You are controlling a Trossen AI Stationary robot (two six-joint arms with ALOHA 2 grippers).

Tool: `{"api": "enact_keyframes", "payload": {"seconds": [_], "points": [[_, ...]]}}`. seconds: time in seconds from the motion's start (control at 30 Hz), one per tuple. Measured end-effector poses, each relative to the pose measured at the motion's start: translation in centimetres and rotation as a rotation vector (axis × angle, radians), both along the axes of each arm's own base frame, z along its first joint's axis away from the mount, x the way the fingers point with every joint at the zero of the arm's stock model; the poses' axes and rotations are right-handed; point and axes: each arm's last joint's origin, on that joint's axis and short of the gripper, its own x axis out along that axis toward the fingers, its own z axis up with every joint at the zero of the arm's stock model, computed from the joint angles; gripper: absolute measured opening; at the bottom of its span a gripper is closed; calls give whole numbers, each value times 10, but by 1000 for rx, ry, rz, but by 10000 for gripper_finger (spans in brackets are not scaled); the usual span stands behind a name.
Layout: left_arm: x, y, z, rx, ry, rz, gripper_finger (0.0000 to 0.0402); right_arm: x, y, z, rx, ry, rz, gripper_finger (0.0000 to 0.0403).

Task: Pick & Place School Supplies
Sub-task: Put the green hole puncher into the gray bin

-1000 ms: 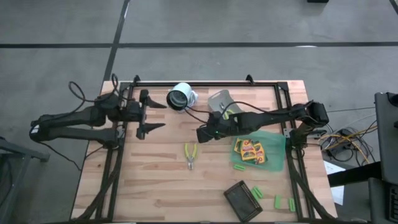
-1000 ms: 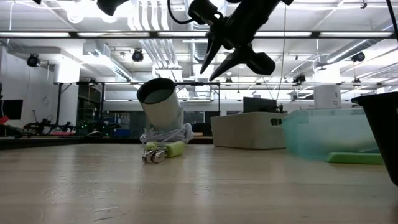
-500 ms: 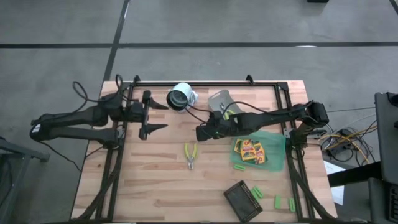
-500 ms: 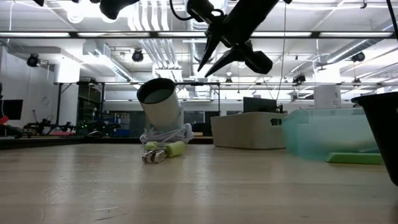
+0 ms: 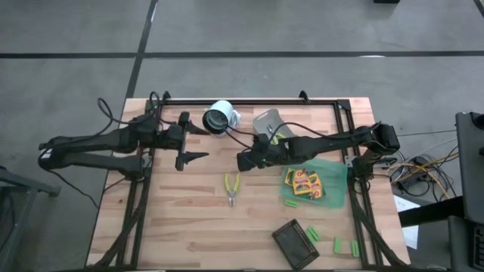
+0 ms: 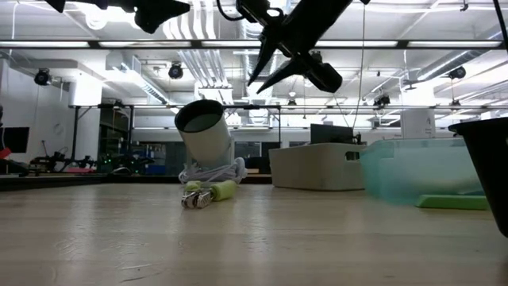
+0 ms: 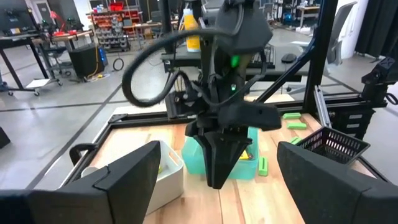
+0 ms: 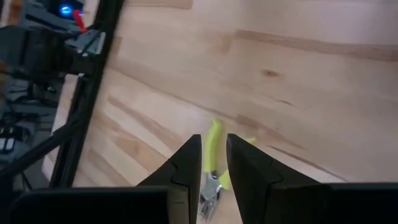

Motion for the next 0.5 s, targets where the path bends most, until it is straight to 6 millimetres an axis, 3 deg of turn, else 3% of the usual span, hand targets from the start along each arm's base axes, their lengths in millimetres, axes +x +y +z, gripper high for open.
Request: {"api": "enact_keyframes", "payload": {"seconds": [0.5], "points": [[8, 1, -5, -5, 30, 0, 328, 1, 0, 1, -48, -7, 49, 72]]}}
